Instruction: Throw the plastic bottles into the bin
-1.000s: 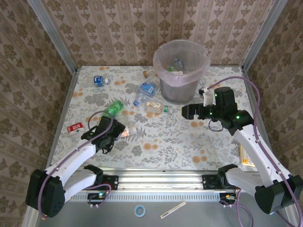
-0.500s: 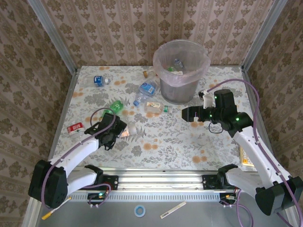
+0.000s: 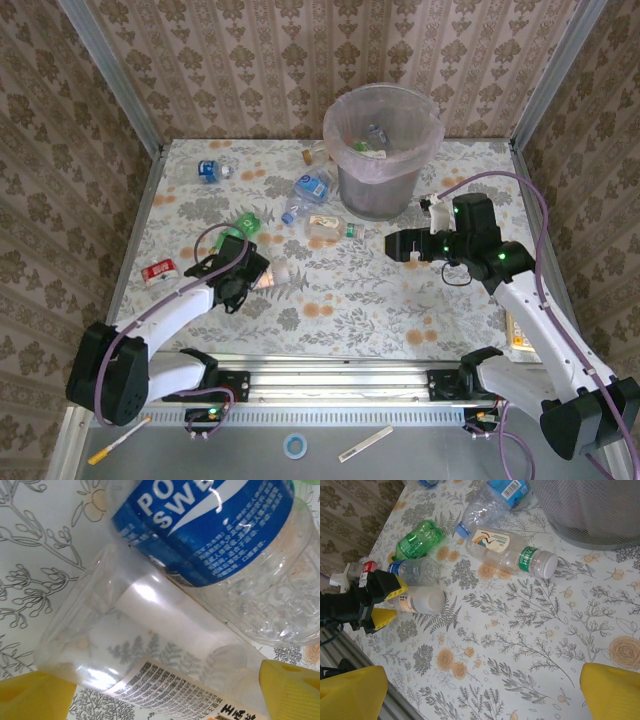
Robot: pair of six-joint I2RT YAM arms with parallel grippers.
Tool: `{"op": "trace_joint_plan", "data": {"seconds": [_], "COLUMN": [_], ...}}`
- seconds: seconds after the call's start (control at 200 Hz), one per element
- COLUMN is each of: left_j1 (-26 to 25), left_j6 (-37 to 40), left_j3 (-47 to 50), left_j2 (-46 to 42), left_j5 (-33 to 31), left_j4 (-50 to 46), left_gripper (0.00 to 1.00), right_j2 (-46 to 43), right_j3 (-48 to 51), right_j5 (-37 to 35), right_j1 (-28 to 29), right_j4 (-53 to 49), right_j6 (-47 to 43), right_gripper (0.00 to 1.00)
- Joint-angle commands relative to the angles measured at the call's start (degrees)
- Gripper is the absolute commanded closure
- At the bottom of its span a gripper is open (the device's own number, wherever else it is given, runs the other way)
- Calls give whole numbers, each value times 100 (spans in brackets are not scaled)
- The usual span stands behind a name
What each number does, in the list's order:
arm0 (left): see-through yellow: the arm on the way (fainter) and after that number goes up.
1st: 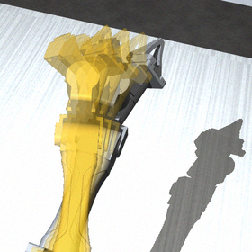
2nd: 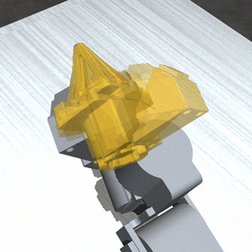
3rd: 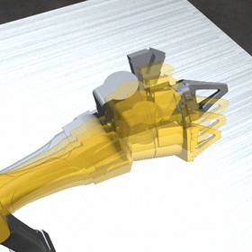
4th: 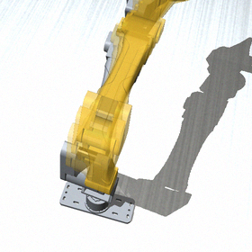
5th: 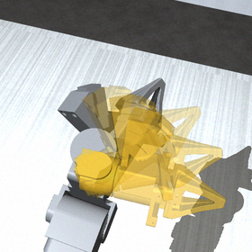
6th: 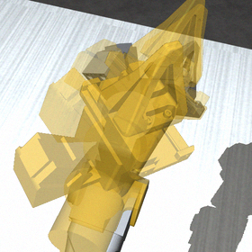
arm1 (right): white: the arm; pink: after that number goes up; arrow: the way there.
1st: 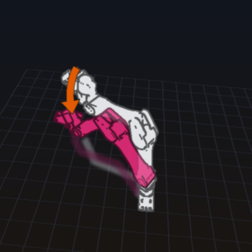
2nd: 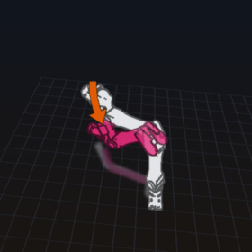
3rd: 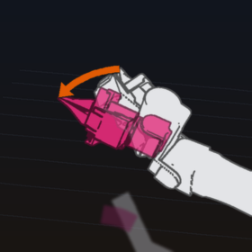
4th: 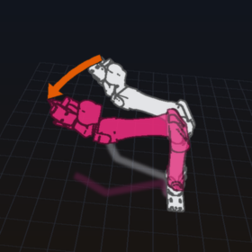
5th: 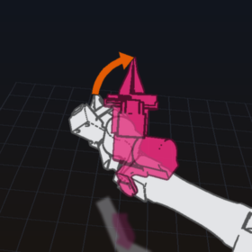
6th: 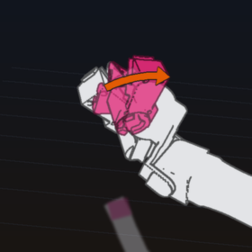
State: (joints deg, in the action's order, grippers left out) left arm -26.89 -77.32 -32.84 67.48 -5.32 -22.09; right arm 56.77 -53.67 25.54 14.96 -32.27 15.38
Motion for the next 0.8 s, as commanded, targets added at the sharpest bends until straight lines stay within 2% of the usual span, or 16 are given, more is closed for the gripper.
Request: {"op": "trace_joint_plan", "data": {"seconds": [0.0, 0.28, 0.645, 0.795], "left_j1": [190, 201, 161, 112], "left_j6": [258, 540, 690, 869], "left_j3": [-30, 56, 401, 475], "left_j2": [189, 139, -542, -765], "left_j5": [16, 179, 189, 207], "left_j4": [-128, -27, -115, -79], "left_gripper": [8, 20, 38, 42], "right_j2": [-66, -52, -44, -52], "right_j3": [82, 80, 91, 110], "right_j5": [84, 66, 83, 136], "right_j1": [41, 40, 41, 46], "right_j4": [96, 96, 107, 106], "right_j6": [-52, -79, -62, -55], "right_gripper": [0, 0, 0, 0]}}
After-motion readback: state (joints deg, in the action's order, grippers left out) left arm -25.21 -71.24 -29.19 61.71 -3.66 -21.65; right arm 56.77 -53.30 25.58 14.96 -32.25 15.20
